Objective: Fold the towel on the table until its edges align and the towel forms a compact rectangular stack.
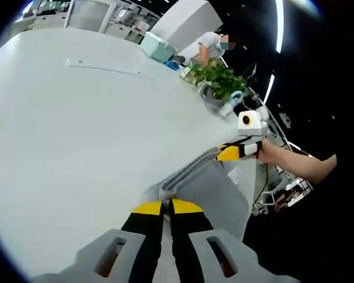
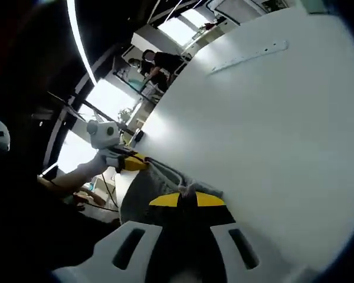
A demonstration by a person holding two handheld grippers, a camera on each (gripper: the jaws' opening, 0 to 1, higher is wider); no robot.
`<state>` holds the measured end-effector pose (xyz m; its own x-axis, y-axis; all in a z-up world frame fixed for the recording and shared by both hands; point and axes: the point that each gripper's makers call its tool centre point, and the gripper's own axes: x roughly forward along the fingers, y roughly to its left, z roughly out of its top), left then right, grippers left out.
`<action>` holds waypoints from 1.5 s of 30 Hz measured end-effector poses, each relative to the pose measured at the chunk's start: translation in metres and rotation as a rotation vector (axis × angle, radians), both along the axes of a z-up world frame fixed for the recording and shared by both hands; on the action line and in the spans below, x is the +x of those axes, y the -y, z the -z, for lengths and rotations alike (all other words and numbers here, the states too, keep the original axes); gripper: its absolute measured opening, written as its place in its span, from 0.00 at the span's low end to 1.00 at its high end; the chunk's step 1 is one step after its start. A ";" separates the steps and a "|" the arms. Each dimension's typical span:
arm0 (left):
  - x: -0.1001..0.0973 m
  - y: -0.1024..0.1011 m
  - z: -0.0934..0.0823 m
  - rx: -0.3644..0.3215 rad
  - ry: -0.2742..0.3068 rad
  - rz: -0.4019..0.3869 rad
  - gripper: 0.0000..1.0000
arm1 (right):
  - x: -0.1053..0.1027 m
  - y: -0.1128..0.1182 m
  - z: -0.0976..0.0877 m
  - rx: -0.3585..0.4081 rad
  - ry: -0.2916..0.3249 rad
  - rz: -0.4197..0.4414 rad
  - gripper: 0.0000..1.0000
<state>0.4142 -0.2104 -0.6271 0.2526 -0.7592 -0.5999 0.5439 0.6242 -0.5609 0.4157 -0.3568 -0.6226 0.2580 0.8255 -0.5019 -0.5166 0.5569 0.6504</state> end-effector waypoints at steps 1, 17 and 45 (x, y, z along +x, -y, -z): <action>0.001 0.000 0.001 0.017 0.014 0.003 0.04 | 0.001 0.000 0.001 -0.013 0.020 -0.002 0.04; 0.015 -0.005 0.008 0.273 0.381 0.151 0.25 | 0.016 0.021 0.011 -0.317 0.359 -0.049 0.34; -0.026 -0.007 -0.023 0.296 0.566 0.140 0.36 | -0.028 0.018 -0.026 -0.371 0.543 -0.055 0.46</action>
<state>0.3886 -0.2034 -0.6046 0.5016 -0.6307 -0.5922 0.7919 0.6103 0.0207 0.3872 -0.3747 -0.5970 0.5169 0.6419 -0.5663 -0.7515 0.6571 0.0590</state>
